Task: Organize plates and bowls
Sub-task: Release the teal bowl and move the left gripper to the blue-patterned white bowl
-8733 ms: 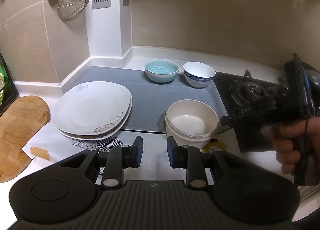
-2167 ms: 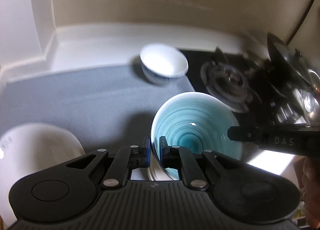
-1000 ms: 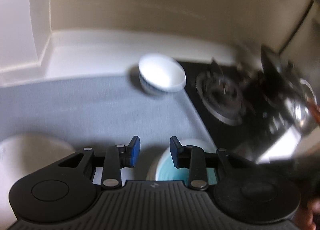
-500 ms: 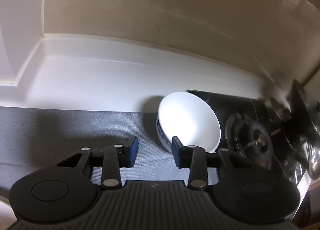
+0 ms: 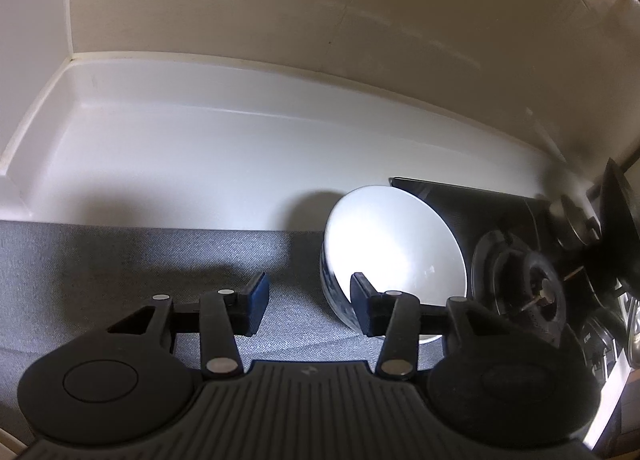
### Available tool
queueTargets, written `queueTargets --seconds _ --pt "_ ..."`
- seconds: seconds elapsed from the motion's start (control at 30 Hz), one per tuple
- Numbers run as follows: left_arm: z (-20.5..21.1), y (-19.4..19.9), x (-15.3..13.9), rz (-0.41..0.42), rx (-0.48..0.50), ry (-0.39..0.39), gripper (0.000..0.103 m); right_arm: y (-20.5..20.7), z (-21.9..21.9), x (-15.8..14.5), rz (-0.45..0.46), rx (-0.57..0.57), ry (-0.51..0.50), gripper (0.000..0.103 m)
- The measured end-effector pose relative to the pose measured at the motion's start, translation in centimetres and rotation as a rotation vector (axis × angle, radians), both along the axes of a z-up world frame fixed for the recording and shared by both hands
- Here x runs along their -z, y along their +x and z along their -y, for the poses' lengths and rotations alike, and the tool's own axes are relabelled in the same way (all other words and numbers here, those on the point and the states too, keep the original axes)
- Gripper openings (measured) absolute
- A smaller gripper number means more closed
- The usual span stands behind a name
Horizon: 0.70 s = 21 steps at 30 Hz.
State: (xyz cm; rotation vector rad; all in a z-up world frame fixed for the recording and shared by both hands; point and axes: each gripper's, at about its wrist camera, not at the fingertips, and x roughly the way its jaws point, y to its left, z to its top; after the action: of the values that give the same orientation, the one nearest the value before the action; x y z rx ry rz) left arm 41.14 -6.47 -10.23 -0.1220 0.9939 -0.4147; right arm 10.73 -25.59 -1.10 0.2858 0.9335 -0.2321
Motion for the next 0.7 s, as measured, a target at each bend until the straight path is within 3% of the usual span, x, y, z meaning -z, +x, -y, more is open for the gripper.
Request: queueTargets --seconds 0.23,0.33,0.63,0.67,0.7 --pt "0.2 0.1 -0.1 -0.012 0.011 -0.019 0.028 0.5 -0.2 0.2 0.004 -0.012 0.024 0.020" --pt "0.2 0.0 -0.2 -0.025 0.026 -0.037 0.009 0.6 -0.4 0.4 0.003 -0.020 0.031 0.020" --pt "-2.4 -2.7 -1.4 -0.075 0.029 -0.045 0.010 1.5 -1.0 0.4 0.013 -0.063 0.053 0.020" --pt "-3.1 -3.2 -1.6 -0.085 0.027 -0.047 0.009 1.7 -1.1 0.5 0.014 -0.070 0.057 0.020" --pt "-3.7 -3.8 -1.8 -0.090 0.023 -0.045 0.000 1.9 -1.2 0.6 0.014 -0.077 0.062 0.020"
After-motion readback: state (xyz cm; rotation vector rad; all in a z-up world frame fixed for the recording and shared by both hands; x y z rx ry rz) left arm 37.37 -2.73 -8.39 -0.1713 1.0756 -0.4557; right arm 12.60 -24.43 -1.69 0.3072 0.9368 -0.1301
